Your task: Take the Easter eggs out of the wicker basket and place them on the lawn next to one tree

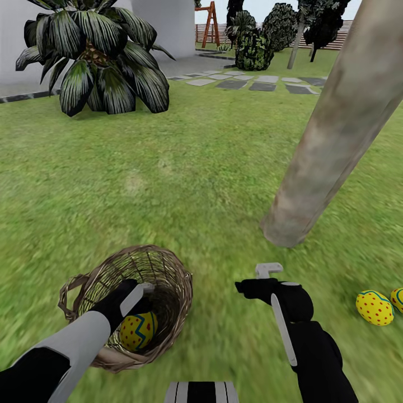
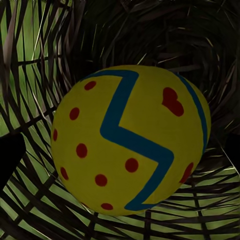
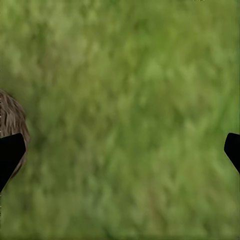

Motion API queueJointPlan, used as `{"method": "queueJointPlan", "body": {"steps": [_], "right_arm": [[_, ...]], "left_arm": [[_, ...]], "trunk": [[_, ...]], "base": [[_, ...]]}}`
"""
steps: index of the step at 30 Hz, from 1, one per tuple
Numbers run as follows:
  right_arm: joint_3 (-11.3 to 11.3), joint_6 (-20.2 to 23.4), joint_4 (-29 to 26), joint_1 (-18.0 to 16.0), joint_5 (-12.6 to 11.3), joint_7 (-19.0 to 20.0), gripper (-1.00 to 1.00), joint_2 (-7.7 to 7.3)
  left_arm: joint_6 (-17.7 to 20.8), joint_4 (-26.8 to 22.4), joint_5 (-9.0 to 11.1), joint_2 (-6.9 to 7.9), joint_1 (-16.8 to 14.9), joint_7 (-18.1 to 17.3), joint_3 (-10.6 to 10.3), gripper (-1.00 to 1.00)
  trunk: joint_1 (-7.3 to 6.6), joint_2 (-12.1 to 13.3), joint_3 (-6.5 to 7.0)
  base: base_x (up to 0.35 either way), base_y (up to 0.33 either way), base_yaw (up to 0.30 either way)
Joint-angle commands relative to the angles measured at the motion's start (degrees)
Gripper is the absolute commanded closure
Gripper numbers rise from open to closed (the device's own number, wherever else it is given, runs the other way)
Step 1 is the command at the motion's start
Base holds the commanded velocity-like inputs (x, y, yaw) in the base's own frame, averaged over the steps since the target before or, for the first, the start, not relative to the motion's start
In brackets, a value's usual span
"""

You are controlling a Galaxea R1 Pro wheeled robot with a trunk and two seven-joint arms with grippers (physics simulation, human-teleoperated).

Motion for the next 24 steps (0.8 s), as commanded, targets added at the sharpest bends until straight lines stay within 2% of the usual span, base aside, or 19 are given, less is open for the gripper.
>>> {"method": "queueJointPlan", "body": {"steps": [1, 8, 13, 16, 20, 22, 24], "right_arm": [[-0.03, 0.26, -0.06, -0.03, 0.56, 0.54, -1.00, 0.02], [-0.05, 0.26, -0.06, 0.00, 0.56, 2.53, -1.00, -0.05], [-0.08, 0.26, -0.06, 0.07, 0.56, 6.85, -1.00, -0.11], [-0.11, -2.16, -0.07, 0.19, 0.56, 10.49, -1.00, -0.16], [-0.42, -3.79, -0.12, 0.26, 0.56, 13.40, -1.00, -0.23], [-1.03, -4.57, -0.13, 0.28, 0.56, 15.12, -1.00, -0.26], [-2.90, -6.25, -0.13, 0.34, 0.56, 18.91, -1.00, -0.29]], "left_arm": [[0.16, -0.14, 0.59, 0.06, -0.02, 0.45, -0.43, -1.00], [-0.19, -0.11, 0.56, 0.04, -0.02, 0.46, -0.47, -1.00], [-0.28, -0.11, 0.55, 0.04, -0.02, 0.46, -0.47, -1.00], [-0.31, -0.11, 0.55, 0.04, -0.02, 0.46, -0.47, -1.00], [-0.32, -0.11, 0.55, 0.04, -0.02, 0.46, -0.47, -1.00], [-0.33, -0.13, 0.55, 0.04, -0.02, 0.46, -0.47, -1.00], [-0.33, -0.15, 0.55, 0.04, -0.01, 0.46, -0.47, -1.00]], "trunk": [[-0.01, -0.02, -0.04], [-0.01, -0.02, -0.04], [-0.01, -0.02, -0.04], [-0.01, -0.02, -0.04], [-0.01, -0.02, -0.04], [-0.01, -0.02, -0.04], [-0.01, -0.02, -0.04]], "base": [[0.000, 0.000, 0.000], [0.000, 0.000, 0.000], [0.000, 0.000, 0.000], [0.000, 0.000, 0.000], [0.000, 0.000, 0.000], [0.000, 0.000, 0.000], [0.000, 0.000, 0.000]]}}
